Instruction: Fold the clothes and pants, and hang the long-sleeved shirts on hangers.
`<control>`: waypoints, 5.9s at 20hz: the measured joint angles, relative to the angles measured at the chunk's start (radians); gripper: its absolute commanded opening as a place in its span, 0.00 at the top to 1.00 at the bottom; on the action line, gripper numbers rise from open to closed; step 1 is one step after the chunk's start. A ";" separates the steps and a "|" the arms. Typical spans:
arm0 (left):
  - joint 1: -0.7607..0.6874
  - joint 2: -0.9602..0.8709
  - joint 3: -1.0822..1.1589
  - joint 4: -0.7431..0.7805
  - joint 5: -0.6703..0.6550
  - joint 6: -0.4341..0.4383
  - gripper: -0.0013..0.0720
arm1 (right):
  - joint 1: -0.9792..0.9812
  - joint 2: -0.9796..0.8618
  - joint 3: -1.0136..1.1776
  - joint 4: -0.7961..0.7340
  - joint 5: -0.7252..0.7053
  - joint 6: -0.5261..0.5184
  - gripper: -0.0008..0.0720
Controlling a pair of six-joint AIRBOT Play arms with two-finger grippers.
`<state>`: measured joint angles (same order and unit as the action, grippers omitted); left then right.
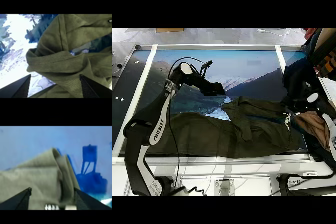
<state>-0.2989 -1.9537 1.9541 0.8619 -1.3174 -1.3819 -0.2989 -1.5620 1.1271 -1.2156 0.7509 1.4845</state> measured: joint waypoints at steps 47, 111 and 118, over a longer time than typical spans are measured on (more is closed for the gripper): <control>0.450 0.756 -0.029 0.365 0.103 0.153 0.09 | 0.958 -0.237 0.863 -0.170 -0.006 -0.137 0.73; 0.450 0.512 -0.507 0.299 0.057 0.112 0.09 | 0.032 0.241 -0.316 0.705 -0.743 -0.606 0.96; 0.447 0.502 -0.700 0.337 0.150 0.209 0.09 | 0.037 0.232 -0.315 0.666 -0.722 -0.608 0.96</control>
<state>0.1486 -1.4521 1.2537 1.1988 -1.1671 -1.1728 -0.2619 -1.3304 0.8120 -0.5499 0.0292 0.8761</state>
